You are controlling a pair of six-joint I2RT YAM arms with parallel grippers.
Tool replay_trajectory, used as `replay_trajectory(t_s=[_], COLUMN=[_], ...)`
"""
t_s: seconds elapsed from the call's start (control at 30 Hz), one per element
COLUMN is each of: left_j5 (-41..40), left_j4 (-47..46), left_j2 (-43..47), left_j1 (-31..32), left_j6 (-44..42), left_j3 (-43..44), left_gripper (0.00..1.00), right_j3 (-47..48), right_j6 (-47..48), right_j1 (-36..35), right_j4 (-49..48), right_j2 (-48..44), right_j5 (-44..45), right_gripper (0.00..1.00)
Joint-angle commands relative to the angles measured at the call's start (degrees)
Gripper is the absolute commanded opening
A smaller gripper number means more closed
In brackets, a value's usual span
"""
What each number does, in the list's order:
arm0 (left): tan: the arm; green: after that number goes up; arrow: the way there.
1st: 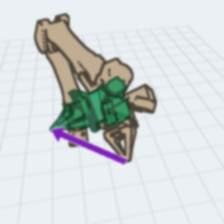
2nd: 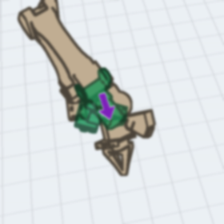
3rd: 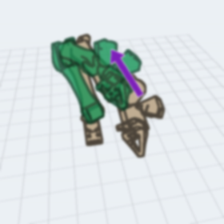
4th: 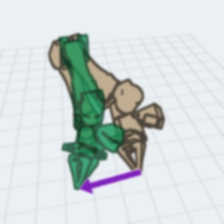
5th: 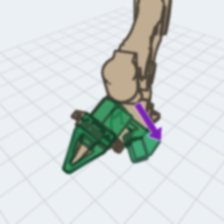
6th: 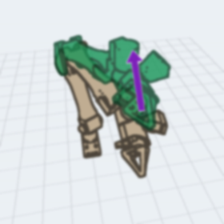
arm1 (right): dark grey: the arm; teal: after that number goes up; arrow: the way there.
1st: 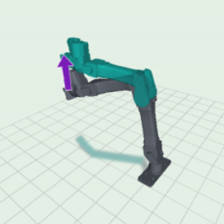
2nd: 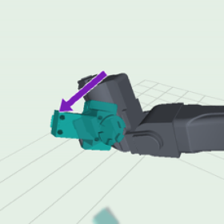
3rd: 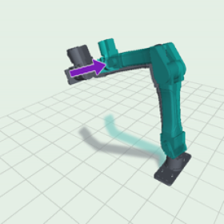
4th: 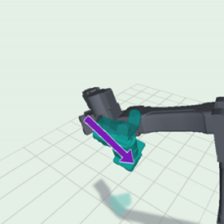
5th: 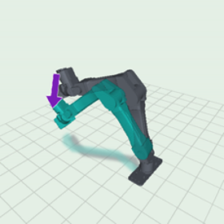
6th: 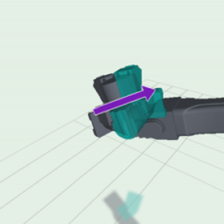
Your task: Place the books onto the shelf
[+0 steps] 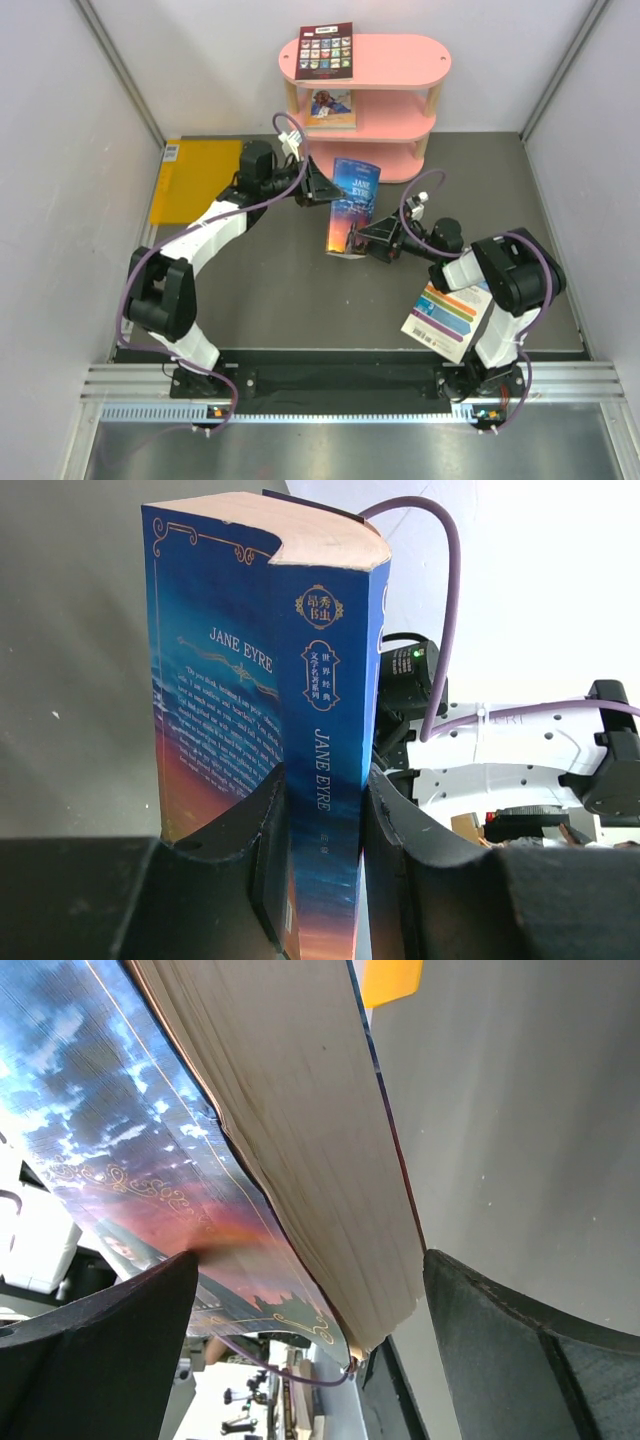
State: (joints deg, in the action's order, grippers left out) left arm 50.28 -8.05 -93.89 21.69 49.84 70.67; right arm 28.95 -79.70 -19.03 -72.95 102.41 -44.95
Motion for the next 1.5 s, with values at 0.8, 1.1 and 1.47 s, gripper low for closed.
replay_trajectory(t_s=[0.8, 1.1, 1.47], left_j5=[13.9, 11.0, 5.9], left_j4=[-28.6, -6.3, 7.8], left_j2=[12.9, 13.8, 12.2], left_j1=[-0.7, -0.7, 0.2], left_j6=[26.3, 6.8, -5.9], left_j3=[-9.1, -8.4, -6.1], left_gripper=[0.0, 0.0, 0.0], right_j3=[-1.5, -1.2, 2.2], right_j6=[6.3, 4.2, -0.1], right_j1=[-1.6, -2.0, -2.1], right_j4=[-26.2, -26.1, -25.6], right_j2=[-19.9, -23.8, -22.1], right_j5=[-6.2, -6.1, -7.1], right_gripper=[0.97, 0.96, 0.76])
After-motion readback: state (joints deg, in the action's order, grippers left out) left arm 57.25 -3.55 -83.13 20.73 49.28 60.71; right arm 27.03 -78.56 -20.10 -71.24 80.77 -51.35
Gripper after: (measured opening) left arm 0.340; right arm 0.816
